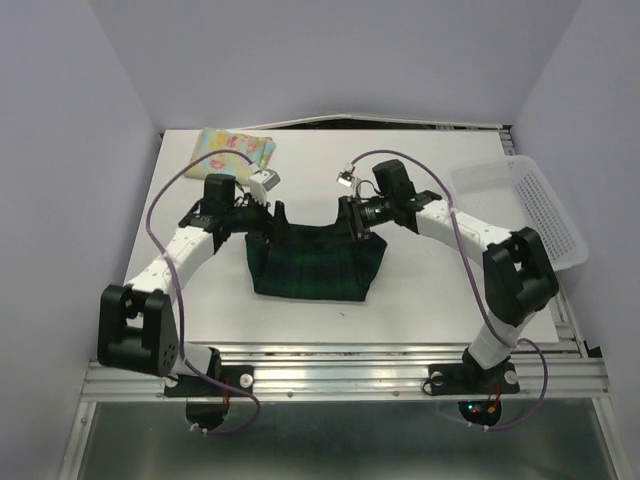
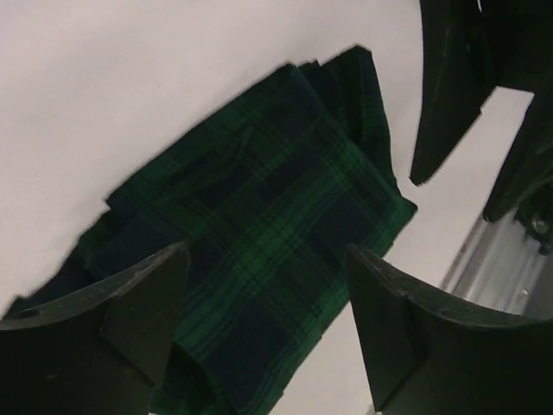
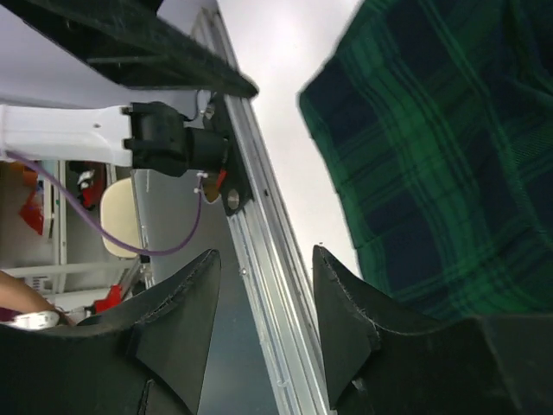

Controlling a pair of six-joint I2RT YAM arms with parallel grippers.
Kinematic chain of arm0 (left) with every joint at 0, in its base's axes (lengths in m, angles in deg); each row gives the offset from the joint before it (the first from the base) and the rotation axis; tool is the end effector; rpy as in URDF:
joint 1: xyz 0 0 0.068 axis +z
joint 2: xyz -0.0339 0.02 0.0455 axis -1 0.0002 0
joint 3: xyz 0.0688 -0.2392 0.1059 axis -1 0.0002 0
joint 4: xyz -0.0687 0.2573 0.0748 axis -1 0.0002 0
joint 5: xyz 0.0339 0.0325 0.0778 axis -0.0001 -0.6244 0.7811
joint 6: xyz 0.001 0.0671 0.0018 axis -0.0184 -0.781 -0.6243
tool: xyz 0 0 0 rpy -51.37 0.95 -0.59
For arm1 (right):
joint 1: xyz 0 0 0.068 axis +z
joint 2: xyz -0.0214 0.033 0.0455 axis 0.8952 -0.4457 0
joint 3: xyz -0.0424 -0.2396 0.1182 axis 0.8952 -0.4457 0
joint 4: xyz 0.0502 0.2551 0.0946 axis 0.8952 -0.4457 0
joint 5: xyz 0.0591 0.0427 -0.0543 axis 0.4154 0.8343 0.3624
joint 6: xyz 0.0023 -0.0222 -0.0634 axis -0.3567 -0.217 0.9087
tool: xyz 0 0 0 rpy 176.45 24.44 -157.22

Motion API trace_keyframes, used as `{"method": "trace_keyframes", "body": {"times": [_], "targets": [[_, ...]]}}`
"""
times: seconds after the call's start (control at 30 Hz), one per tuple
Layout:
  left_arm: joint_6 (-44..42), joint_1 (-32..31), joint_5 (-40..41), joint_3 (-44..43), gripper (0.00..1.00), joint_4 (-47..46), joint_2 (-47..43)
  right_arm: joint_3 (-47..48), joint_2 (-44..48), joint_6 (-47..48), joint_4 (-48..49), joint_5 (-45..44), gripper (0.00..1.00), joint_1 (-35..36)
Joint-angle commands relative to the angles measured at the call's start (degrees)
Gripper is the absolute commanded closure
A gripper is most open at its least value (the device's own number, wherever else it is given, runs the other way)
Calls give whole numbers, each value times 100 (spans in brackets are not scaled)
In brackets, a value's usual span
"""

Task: Fold and stack the skirts
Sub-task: Fold the skirt

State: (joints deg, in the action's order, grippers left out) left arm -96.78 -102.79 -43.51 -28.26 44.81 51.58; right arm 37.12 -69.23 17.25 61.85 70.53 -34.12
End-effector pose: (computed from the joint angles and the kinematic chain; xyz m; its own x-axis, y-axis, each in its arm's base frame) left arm 0.3015 -0.1071 0.2783 -0.3824 0.1780 -0.9067 0.8073 0.5417 -0.2342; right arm 0.3177 0.2310 0.2558 -0.8039 -0.2401 -0.5441 -0.5924 0.2419 0.7685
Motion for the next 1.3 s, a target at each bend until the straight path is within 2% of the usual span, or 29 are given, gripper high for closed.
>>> {"method": "trace_keyframes", "body": {"times": [0.0,0.13,0.2,0.37,0.5,0.67,0.77,0.87,0.9,0.93,1.0,1.07,1.1,1.13,1.23,1.27], "targets": [[1671,206,-1512,741,21,-565,679,-114,-628,-473,952,25,48,-155],[2313,462,-1416,875,26,-1550,1549,-194,-1305,-220,1077,-386,47,-155],[2368,585,-1257,735,35,-1762,2199,-133,-1673,228,963,-911,48,-155],[2333,577,-828,77,40,-1903,3271,507,-2473,1203,-36,-1907,48,-374],[2377,559,-800,-302,45,-1974,3502,1194,-2941,1644,-505,-2435,48,-524],[2315,611,-792,-758,44,-1616,2765,1923,-2784,1961,-1031,-2559,49,-577],[2315,822,-792,-576,44,-1587,1460,2152,-2196,1961,-1103,-2419,46,-577],[2315,1121,-792,-207,44,-1605,413,2276,-1546,2162,-1173,-2873,42,-200],[2089,1174,-818,-189,37,-1448,234,2241,-1283,2207,-1165,-3363,41,-51],[2122,1226,-96,-171,2,-1272,102,2241,-1193,2225,-1139,-3637,41,107],[2314,1419,148,-49,2,-798,-250,2249,-1096,2181,-1103,-4365,37,626],[2447,1499,254,179,2,-473,-417,2302,-1139,2050,-1068,-4623,36,907],[2552,1508,524,259,2,-366,-575,2363,-1201,1701,-1059,-4711,35,1144],[2596,1534,623,347,2,-304,-663,2555,-1271,1593,-1042,-5086,34,1277],[3175,1911,790,1014,2,-707,-1208,3310,-1929,1268,-1383,-6036,33,1717],[3299,2008,869,1268,2,-865,-1331,3852,-2113,1206,-1611,-6300,30,1778]]}}
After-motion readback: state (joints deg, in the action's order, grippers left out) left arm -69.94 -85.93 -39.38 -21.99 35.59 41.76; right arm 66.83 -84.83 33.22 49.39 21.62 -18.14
